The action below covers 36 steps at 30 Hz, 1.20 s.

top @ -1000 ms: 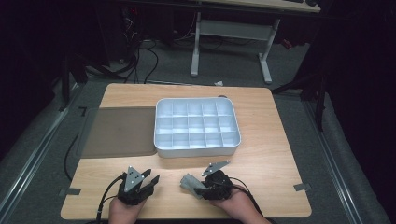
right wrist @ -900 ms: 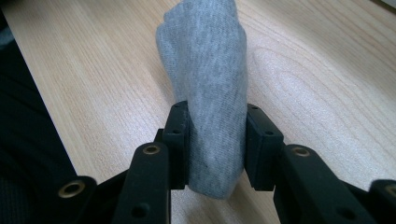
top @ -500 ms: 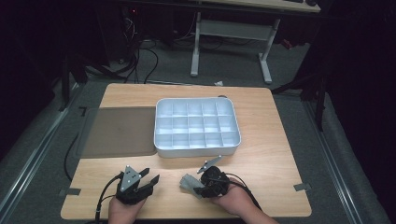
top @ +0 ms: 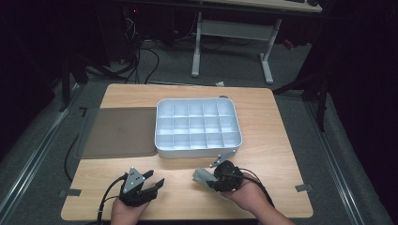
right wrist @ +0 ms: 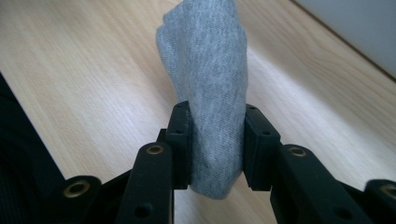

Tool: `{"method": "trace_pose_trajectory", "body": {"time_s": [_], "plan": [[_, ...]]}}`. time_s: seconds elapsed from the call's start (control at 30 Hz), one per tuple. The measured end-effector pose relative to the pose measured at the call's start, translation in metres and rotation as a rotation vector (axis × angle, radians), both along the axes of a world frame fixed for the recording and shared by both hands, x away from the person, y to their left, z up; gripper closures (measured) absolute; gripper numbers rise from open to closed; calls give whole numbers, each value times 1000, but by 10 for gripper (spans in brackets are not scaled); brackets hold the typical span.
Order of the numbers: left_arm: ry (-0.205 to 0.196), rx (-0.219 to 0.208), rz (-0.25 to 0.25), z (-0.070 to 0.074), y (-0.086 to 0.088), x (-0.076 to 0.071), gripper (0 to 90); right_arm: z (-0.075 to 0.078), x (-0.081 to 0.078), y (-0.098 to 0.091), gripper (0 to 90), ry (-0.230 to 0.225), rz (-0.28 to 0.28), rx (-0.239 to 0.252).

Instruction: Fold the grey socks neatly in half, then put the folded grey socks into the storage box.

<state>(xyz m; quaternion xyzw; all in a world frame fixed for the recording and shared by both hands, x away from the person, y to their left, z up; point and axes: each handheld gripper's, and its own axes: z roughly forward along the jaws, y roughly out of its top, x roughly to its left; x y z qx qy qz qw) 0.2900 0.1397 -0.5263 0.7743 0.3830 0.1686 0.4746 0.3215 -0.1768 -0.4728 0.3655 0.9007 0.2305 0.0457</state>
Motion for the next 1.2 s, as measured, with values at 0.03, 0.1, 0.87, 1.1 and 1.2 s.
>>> {"method": "trace_pose_trajectory", "body": {"time_s": [0.03, 0.1, 0.87, 1.1, 1.2], "plan": [[1, -1, 1, -1, -1, 0, 447, 1, 1, -3, 694, 3, -8, 0], [0, 0, 0, -1, -1, 1, 447, 2, 3, -10, 694, 2, -21, -8], [-46, 22, -19, 2, -6, -2, 444, 19, 11, -58, 694, -4, -126, -59], [-44, 22, -8, 2, -2, 1, 444, 25, 15, -70, 694, -4, -148, -53], [-43, 16, 1, 2, 0, 1, 443, 28, 16, -74, 694, -2, -161, -53]]}}
